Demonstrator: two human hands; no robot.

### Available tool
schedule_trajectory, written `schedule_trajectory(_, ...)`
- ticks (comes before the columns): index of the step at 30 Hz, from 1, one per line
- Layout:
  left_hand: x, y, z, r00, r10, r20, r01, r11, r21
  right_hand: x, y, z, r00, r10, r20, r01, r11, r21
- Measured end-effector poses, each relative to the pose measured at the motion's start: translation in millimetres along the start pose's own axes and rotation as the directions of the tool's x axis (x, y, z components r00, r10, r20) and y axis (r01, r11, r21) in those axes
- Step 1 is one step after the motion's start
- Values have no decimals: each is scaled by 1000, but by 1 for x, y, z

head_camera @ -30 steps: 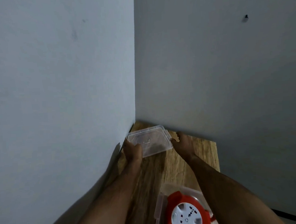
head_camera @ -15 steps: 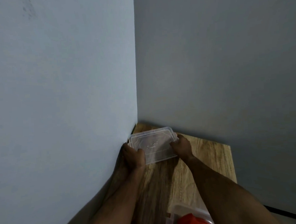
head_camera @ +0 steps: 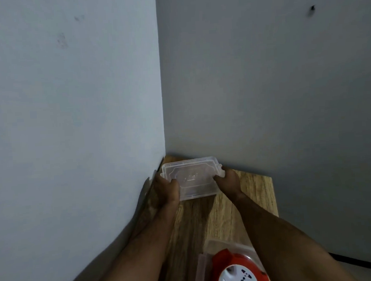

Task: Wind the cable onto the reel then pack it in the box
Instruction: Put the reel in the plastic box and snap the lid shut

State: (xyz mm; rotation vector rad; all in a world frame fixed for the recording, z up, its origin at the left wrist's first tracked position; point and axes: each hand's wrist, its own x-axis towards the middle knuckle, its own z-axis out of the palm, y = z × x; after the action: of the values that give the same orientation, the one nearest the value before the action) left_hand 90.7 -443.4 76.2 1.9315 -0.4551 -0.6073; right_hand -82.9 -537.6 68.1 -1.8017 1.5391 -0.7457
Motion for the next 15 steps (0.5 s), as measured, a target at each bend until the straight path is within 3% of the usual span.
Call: schedule_trajectory(15, -90, 30, -31, 987, 126, 95, -122, 991, -47, -108, -16, -98, 997, 0, -80, 6, 997, 82)
